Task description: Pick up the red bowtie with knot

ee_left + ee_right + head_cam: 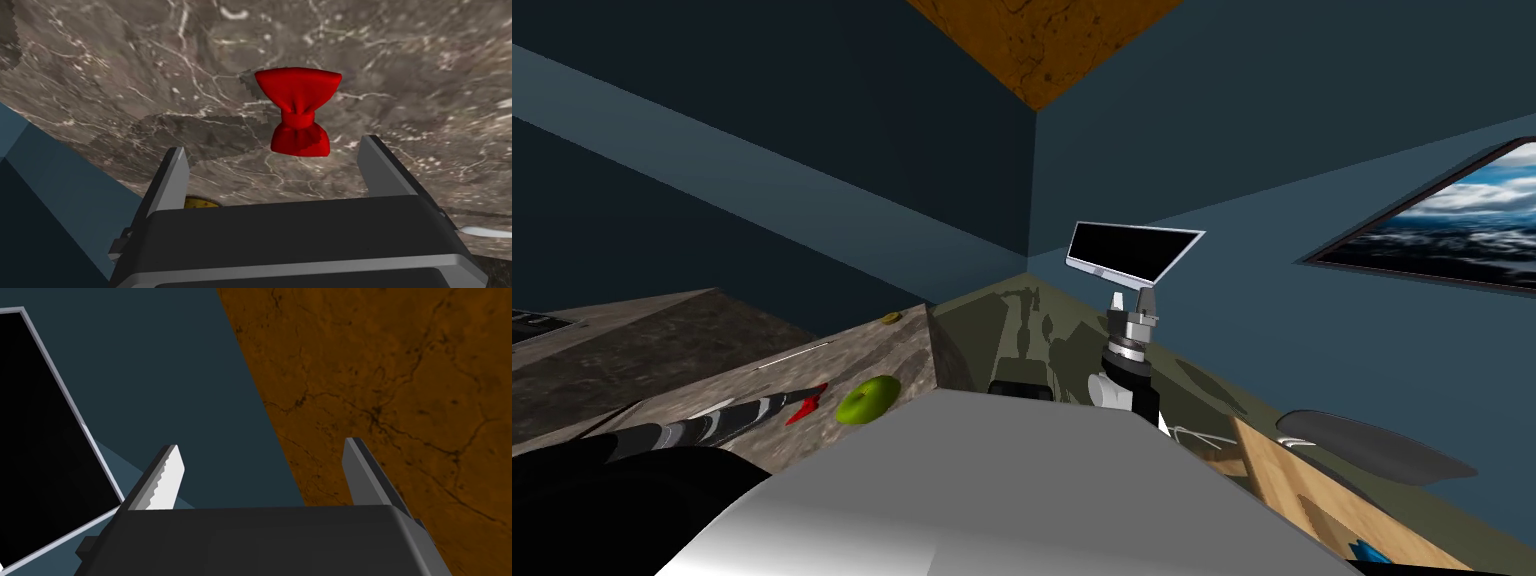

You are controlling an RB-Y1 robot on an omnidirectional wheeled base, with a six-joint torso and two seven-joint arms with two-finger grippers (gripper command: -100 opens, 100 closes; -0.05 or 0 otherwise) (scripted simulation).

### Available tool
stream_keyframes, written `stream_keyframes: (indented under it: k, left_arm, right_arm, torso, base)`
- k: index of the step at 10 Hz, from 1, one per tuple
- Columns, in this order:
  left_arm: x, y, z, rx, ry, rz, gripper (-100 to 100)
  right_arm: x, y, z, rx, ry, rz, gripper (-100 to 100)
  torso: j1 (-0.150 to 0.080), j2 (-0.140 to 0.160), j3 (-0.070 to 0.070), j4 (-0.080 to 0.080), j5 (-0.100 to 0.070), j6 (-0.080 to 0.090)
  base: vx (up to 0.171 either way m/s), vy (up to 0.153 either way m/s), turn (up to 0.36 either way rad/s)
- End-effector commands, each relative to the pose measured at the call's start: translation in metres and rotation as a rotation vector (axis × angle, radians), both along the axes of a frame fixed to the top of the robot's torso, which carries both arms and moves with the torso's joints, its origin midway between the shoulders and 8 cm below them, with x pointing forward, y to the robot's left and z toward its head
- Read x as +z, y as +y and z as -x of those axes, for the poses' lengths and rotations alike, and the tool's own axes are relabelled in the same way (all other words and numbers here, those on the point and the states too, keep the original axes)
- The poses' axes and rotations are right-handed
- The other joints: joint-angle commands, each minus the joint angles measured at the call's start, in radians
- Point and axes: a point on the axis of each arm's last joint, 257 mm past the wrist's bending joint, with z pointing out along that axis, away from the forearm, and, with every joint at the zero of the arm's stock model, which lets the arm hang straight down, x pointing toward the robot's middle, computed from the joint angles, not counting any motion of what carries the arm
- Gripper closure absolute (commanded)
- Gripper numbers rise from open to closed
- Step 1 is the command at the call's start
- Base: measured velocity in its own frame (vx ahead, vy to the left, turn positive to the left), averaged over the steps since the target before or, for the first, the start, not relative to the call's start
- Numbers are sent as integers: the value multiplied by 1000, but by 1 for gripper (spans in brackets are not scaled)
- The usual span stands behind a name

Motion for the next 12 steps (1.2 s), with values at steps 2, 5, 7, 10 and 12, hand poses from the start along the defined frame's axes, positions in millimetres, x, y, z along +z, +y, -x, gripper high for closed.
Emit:
stream_keyframes:
  k: [2,5,7,10,12]
  left_arm:
    - [-6,-3,22,40,45,29,-100]
    - [-12,-7,46,85,90,64,-100]
    - [-16,-12,64,122,123,94,-100]
    - [-18,-13,68,129,128,100,0]
    - [-34,-18,82,143,129,99,-100]
  right_arm:
    - [0,0,0,0,0,0,0]
    - [0,0,0,0,0,0,0]
    - [0,0,0,0,0,0,0]
    - [0,0,0,0,0,0,0]
    - [0,0,0,0,0,0,0]
  torso:
    - [0,0,0,0,0,0]
    - [0,0,0,0,0,0]
    - [0,1,0,0,0,0]
    - [-1,2,1,0,0,0]
    - [-1,1,1,0,0,0]
  base:
    - [36,39,-87]
    - [36,42,-73]
    - [32,39,-85]
    - [13,25,-34]
    - [47,28,-70]
